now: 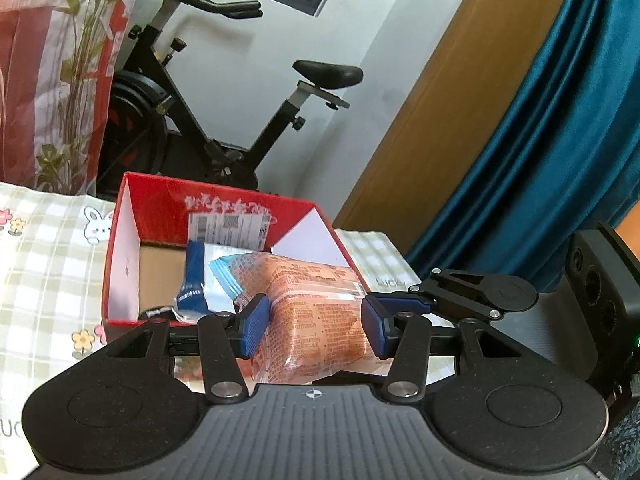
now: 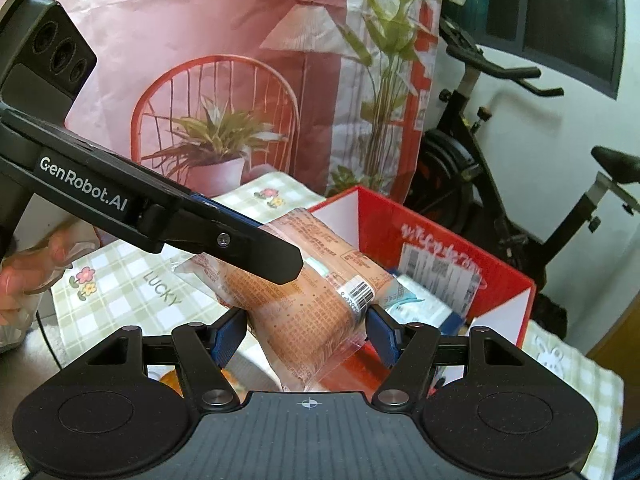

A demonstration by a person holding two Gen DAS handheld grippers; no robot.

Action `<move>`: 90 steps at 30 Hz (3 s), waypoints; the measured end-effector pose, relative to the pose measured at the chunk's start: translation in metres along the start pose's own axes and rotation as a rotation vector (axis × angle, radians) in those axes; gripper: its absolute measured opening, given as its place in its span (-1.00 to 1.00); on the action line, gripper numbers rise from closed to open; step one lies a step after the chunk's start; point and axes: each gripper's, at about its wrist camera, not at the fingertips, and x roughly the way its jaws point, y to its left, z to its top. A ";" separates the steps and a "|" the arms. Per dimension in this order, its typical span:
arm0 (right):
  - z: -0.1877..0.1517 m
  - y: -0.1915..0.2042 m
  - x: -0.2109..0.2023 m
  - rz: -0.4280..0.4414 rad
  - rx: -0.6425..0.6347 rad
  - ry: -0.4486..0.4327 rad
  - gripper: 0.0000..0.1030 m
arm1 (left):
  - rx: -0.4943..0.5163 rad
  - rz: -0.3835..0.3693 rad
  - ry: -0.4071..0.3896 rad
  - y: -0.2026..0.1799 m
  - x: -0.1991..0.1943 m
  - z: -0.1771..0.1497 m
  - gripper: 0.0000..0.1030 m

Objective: Organize soft objects
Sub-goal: 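Lift the wrapped bread with both grippers and carry it over the red box, then lower the bread into the red box and open both grippers, then move both tools down to the orange floral cloth in front of the box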

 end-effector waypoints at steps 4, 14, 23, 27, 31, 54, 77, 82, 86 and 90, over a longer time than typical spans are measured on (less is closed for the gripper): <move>0.010 -0.008 0.008 -0.004 -0.029 -0.009 0.20 | -0.003 0.003 -0.010 0.008 0.010 0.011 0.02; 0.030 -0.038 0.064 -0.026 -0.068 -0.005 0.20 | -0.008 0.041 -0.017 0.035 0.045 0.036 0.02; 0.024 -0.062 0.122 0.028 -0.043 0.056 0.20 | -0.053 0.080 0.050 0.066 0.081 0.036 0.02; 0.021 -0.068 0.140 0.053 -0.020 0.074 0.20 | -0.067 0.105 0.072 0.079 0.091 0.037 0.02; 0.022 -0.071 0.157 0.067 -0.011 0.089 0.20 | -0.081 0.131 0.079 0.089 0.097 0.040 0.02; 0.018 -0.078 0.137 -0.018 0.066 0.140 0.13 | 0.064 0.232 0.097 0.063 0.080 0.032 0.02; -0.040 -0.022 0.019 -0.023 0.112 0.057 0.11 | 0.068 0.244 0.114 0.008 -0.019 -0.057 0.02; -0.069 -0.007 0.005 -0.021 0.172 0.062 0.11 | 0.025 0.233 0.123 0.005 -0.029 -0.089 0.02; -0.095 0.008 -0.004 -0.041 0.221 0.047 0.11 | -0.039 0.243 0.109 0.009 -0.036 -0.108 0.02; -0.123 0.026 -0.014 -0.088 0.259 0.012 0.11 | -0.082 0.254 0.082 0.010 -0.040 -0.122 0.02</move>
